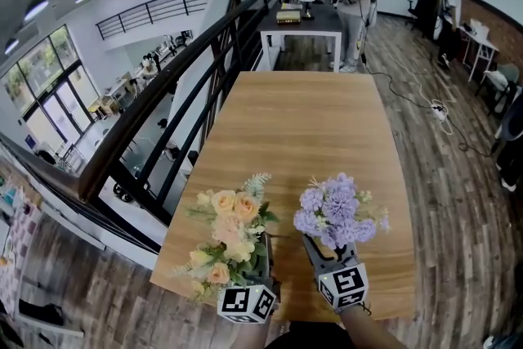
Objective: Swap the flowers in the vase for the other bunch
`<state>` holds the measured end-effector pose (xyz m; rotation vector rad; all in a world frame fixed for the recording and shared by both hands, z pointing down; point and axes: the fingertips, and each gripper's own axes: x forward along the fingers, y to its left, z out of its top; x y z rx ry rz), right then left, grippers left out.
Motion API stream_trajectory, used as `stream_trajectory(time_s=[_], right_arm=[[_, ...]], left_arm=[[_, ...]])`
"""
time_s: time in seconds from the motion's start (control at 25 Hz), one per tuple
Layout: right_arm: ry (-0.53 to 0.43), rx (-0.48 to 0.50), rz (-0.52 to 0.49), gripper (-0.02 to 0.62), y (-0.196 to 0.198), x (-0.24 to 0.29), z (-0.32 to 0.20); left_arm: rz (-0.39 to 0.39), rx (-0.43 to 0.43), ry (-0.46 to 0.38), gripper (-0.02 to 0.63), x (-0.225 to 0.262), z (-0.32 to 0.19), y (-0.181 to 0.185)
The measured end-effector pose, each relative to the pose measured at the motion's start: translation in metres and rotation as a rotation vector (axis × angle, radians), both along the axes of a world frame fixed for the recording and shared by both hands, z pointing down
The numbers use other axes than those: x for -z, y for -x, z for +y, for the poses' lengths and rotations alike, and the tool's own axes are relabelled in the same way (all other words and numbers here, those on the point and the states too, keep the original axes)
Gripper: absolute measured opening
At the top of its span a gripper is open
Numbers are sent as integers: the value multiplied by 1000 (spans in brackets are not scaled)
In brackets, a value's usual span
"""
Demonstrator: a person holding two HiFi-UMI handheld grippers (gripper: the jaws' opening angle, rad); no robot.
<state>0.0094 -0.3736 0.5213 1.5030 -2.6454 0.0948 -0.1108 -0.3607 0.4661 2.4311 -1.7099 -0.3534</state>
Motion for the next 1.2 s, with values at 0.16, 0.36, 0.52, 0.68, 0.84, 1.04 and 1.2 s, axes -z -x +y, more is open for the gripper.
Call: stream_trajectory(time_s=[0.16,0.36,0.52,0.68,0.84,1.04,1.2], right_arm=[[12,0,0,183,0,-2,5],[21,23,6,182,5,-2,13],[28,38,16,181,8,-5,21],[15,60,31,157,12,-1,30],[13,69,36,84,13,6,42],[27,72,33,61,13,20,61],[25,72,19,60,12,31,71]], left_arm=[[8,0,2,38,2,3,1],[2,-3,4,38,2,6,1],[5,-18,3,38,0,10,0],[6,-28,0,37,0,16,-1],[11,-34,-1,37,3,26,-3],[12,-44,20,37,12,42,-5],[6,-58,27,38,19,53,-9]])
